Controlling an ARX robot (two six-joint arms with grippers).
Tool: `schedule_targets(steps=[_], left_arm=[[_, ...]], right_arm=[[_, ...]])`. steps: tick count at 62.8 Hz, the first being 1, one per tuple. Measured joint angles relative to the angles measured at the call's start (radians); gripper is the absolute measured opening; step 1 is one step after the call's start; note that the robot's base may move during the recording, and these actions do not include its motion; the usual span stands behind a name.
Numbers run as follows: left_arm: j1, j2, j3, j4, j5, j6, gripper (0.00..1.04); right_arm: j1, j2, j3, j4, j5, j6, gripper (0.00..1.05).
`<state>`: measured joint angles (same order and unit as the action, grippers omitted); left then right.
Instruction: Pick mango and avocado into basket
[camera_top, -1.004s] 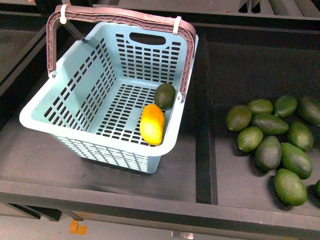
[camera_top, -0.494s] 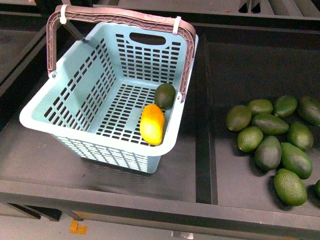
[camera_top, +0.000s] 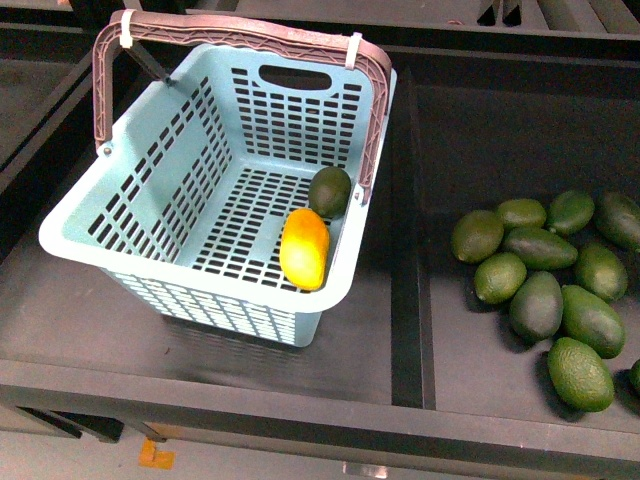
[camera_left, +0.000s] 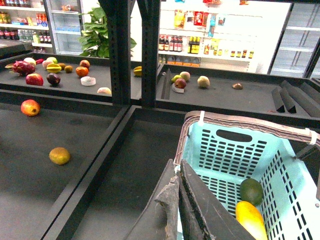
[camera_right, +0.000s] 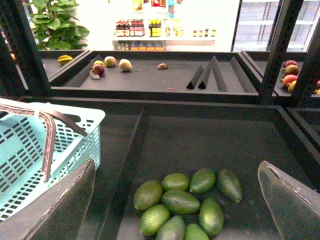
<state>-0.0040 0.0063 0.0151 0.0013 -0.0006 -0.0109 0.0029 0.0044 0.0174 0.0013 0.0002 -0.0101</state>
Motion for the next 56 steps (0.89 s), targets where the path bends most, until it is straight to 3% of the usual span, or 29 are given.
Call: schedule_targets(steps=[29,56], left_arm=[[0.000,0.000,0.000,0.000,0.000,-0.001,0.03],[0.000,0.000,0.000,0.000,0.000,0.000,0.93]], right_arm=[[0.000,0.000,0.000,0.000,0.000,0.000,0.96],[0.000,0.000,0.000,0.000,0.000,0.000,0.96]])
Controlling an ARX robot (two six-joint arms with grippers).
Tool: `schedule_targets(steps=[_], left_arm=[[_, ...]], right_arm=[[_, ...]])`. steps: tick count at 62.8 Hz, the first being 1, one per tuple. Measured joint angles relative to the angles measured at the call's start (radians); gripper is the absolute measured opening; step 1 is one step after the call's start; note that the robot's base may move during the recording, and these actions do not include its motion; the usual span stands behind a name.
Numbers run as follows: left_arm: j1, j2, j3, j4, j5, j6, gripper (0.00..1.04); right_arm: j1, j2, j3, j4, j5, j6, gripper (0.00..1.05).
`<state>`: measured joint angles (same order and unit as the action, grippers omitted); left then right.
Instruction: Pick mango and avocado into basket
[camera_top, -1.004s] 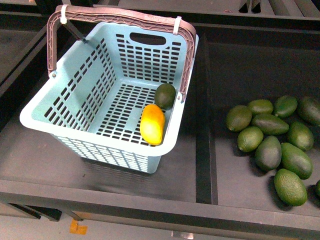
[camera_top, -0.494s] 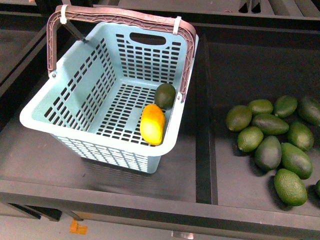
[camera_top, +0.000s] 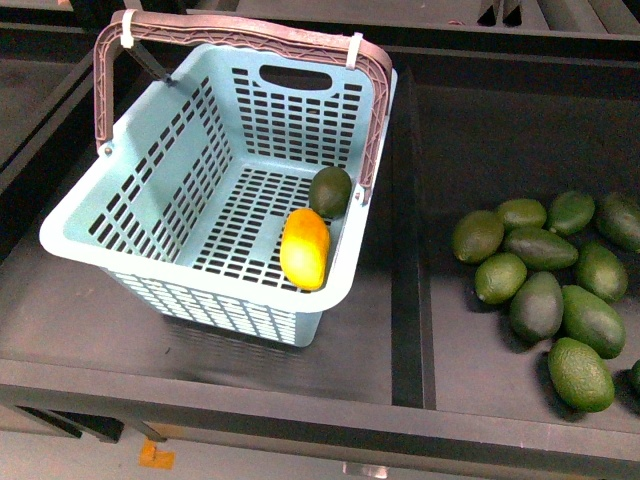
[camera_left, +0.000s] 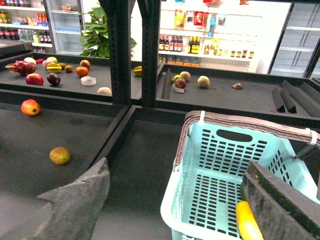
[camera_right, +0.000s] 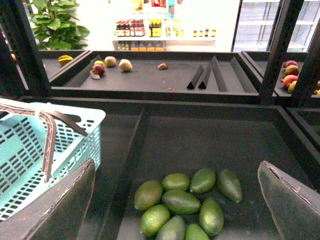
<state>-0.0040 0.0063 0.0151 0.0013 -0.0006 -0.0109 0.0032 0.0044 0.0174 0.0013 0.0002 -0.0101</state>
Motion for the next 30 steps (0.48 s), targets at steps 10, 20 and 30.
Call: schedule_targets(steps=[10,20,30], left_arm=[[0.000,0.000,0.000,0.000,0.000,0.001,0.96],[0.000,0.000,0.000,0.000,0.000,0.001,0.96],[0.000,0.000,0.000,0.000,0.000,0.001,0.96]], right_arm=[[0.000,0.000,0.000,0.000,0.000,0.000,0.96],[0.000,0.000,0.000,0.000,0.000,0.000,0.96],[0.000,0.000,0.000,0.000,0.000,0.000,0.96]])
